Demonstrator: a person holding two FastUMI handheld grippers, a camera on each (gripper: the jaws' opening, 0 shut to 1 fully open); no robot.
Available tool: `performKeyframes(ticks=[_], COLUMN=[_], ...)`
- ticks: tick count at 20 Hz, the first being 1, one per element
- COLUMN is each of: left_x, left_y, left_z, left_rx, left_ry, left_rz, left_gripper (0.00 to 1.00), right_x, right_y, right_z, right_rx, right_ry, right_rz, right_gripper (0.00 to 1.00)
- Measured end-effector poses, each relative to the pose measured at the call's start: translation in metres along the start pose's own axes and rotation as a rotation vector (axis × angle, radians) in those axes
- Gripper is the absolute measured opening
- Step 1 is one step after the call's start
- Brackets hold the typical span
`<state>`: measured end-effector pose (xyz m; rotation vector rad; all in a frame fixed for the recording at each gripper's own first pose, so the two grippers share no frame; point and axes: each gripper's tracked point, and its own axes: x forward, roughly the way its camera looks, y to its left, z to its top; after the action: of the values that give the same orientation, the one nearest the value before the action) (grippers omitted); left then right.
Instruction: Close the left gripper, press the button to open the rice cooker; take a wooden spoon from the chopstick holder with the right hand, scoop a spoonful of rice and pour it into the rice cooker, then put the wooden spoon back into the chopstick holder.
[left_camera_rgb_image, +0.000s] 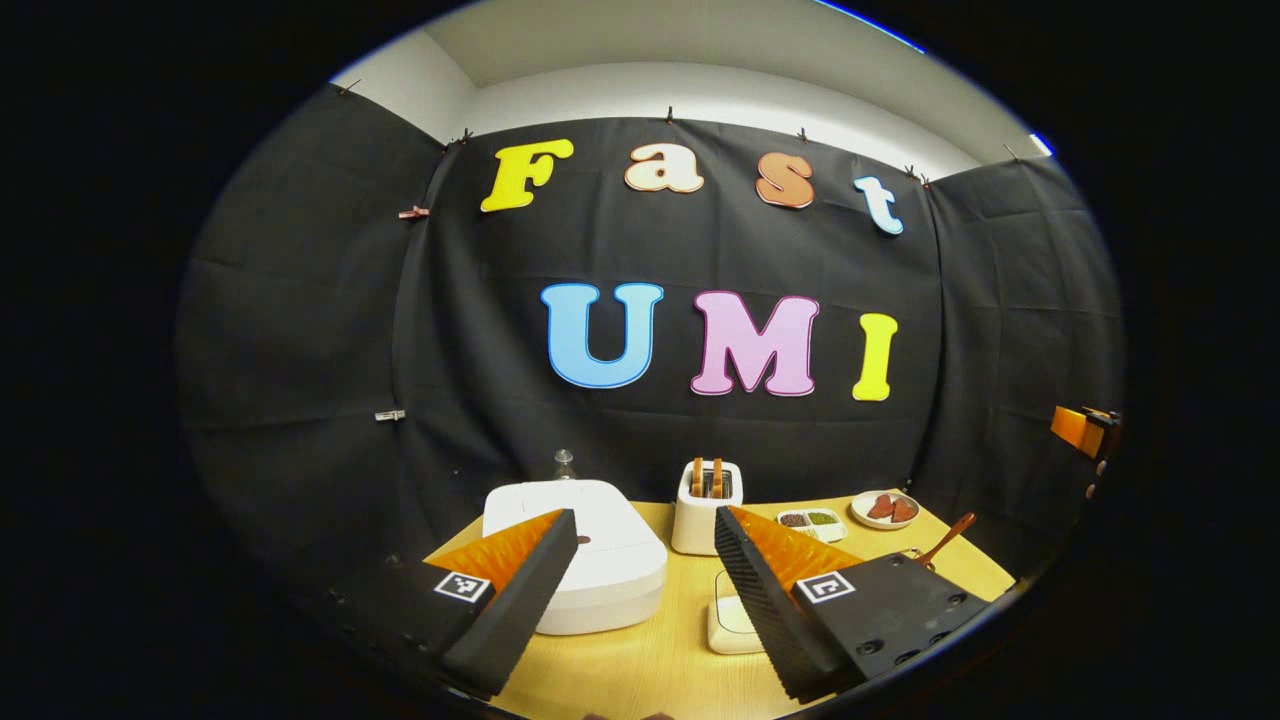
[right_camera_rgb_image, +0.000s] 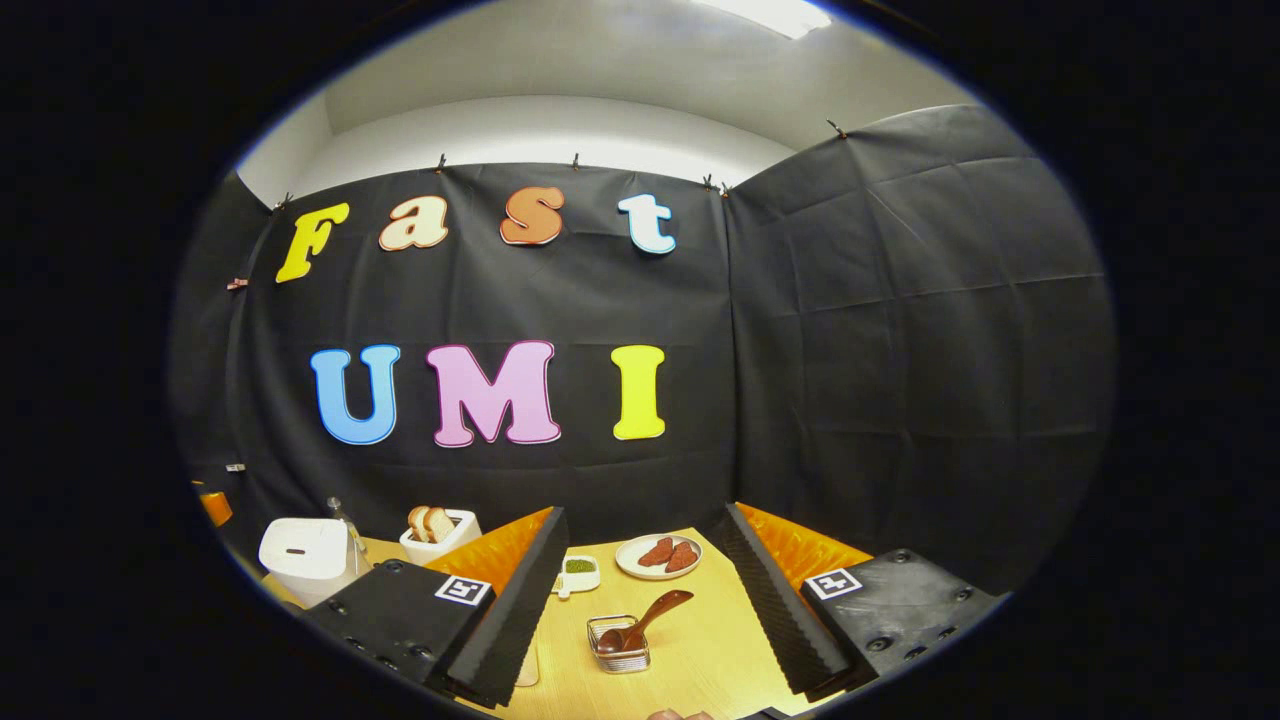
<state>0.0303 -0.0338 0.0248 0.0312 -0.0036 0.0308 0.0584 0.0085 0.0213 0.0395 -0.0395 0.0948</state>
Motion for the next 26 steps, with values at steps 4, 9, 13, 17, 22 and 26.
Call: performKeyframes(ticks=[4, 9, 13, 17, 22, 26], left_x=[0.009, 0.023, 0.037, 0.063, 0.109, 0.149], left_y=[0.008, 0.033, 0.058, 0.077, 0.092, 0.097], left_z=[-0.005, -0.007, -0.003, -0.003, -0.005, -0.025], left_rx=[-0.022, -0.025, -0.090, -0.066, -0.032, -0.014], left_ry=[0.016, 0.044, 0.100, 0.151, 0.233, 0.317], left_rz=[0.024, 0.084, 0.126, 0.107, 0.053, -0.013], left_gripper=[0.95, 0.96, 0.94, 0.67, 0.22, 0.07], right_x=[0.005, 0.003, -0.003, -0.015, -0.022, -0.041], right_y=[-0.005, -0.005, -0.003, 0.010, 0.005, 0.001], right_z=[0.001, -0.006, -0.011, -0.025, -0.031, -0.037], right_rx=[-0.009, -0.017, -0.019, -0.015, -0.092, -0.087], right_ry=[-0.008, 0.011, 0.026, 0.061, 0.068, 0.088], right_rz=[-0.007, -0.001, 0.006, 0.041, 0.041, 0.006], right_gripper=[0.98, 0.98, 0.98, 0.98, 0.98, 0.98])
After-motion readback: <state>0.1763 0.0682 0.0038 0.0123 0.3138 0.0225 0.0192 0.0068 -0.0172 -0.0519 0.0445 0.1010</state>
